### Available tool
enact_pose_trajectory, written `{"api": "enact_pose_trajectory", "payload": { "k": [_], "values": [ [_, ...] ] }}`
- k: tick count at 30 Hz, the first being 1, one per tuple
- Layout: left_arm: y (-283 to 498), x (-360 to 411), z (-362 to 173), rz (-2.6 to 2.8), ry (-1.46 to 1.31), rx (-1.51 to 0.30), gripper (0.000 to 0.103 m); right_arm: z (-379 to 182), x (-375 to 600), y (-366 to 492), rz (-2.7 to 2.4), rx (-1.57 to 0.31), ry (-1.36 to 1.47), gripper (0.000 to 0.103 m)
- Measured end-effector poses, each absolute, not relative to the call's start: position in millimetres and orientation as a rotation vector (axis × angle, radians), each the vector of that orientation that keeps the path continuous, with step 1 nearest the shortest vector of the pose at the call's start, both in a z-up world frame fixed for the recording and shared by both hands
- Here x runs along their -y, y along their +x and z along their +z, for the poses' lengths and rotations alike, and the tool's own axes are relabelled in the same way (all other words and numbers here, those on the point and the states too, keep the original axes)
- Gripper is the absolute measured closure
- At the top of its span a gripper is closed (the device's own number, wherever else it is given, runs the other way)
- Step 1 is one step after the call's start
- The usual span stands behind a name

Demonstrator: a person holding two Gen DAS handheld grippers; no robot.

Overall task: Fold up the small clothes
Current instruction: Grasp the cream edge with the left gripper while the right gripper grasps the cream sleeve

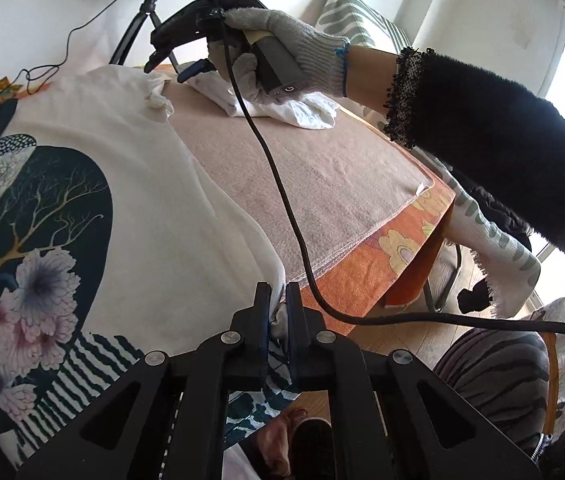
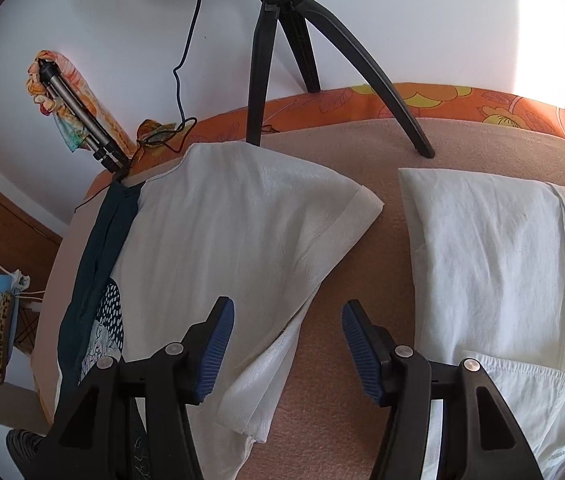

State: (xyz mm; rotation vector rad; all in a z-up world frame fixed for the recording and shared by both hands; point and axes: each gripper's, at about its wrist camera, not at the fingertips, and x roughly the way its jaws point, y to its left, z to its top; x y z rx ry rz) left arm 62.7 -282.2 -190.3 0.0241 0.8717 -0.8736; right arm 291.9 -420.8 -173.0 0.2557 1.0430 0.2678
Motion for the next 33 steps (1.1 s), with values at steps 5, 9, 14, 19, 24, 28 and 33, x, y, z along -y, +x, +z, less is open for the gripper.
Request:
{"api": "enact_pose_trajectory", "payload": {
  "k": [5, 9, 14, 19, 24, 28, 33],
  "values": [
    [66, 274, -188, -0.862, -0.025, -0.874, 0.097, -180, 422, 309, 0.244, -1.035, 0.314, 0.043],
    [66, 274, -185, -0.869, -0.039, -0.858, 0.097, -188, 415, 323, 0.194, -1.057, 0.299, 0.042],
    [68, 274, -183, -0.879, -0.063, -0.847, 0.098, -196, 405, 333, 0.189, -1.081, 0.297, 0.082],
    [68, 262, -177, -0.878, -0.099, -0.828, 0.098, -175, 385, 332, 0.144, -1.032, 0.22, 0.101],
    [69, 234, -170, -0.844, -0.155, -0.809, 0.098, -135, 364, 331, 0.108, -0.962, 0.165, 0.102],
    [66, 205, -166, -0.806, -0.195, -0.794, 0.098, -112, 330, 332, 0.104, -0.94, 0.067, 0.102],
    [65, 169, -170, -0.75, -0.235, -0.792, 0.098, -103, 274, 337, 0.13, -0.938, -0.025, 0.102]
  ]
}}
